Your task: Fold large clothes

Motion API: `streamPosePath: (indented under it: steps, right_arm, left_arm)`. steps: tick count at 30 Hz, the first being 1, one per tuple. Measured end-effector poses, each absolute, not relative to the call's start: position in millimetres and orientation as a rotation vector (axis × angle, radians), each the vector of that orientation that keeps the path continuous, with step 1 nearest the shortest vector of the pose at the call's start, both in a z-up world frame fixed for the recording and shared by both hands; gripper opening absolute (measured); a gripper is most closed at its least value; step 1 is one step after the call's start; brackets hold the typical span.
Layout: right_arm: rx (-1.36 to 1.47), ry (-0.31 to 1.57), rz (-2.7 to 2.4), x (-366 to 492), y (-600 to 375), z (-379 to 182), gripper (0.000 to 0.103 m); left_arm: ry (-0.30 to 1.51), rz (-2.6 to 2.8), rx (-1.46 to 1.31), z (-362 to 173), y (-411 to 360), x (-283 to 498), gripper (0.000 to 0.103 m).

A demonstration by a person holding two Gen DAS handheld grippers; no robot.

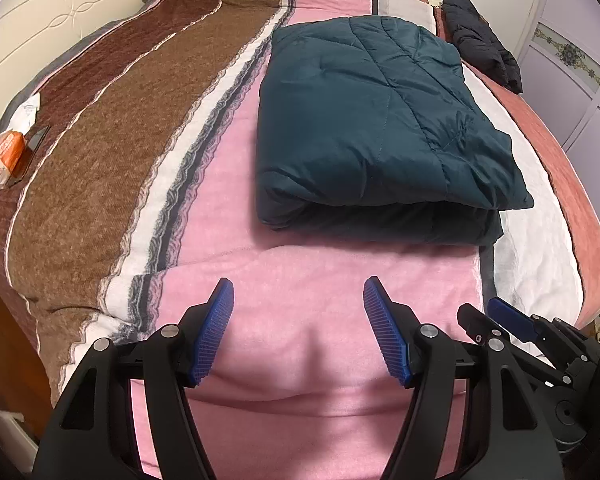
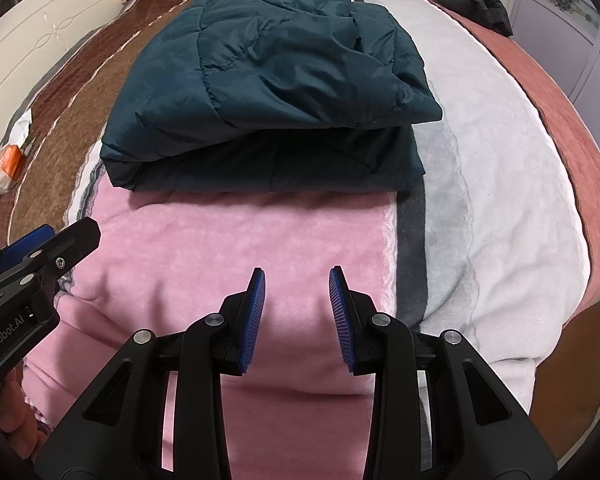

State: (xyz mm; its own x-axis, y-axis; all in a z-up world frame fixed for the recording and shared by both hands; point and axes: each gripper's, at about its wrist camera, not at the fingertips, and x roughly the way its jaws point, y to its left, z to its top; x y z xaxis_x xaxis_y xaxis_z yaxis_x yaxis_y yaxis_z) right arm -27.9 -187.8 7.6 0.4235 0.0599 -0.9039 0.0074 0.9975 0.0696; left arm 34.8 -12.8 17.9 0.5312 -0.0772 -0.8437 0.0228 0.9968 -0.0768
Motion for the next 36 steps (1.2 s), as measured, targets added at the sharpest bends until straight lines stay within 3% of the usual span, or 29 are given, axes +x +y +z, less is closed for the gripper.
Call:
streamPosePath:
  steps: [36]
  right_arm:
    - [0.059, 1.127, 0.034, -28.9, -186.5, 10.7, 0.034]
  left_arm:
    - [1.011, -0.049, -0.067, 19.6, -10.1, 34.1, 0.066]
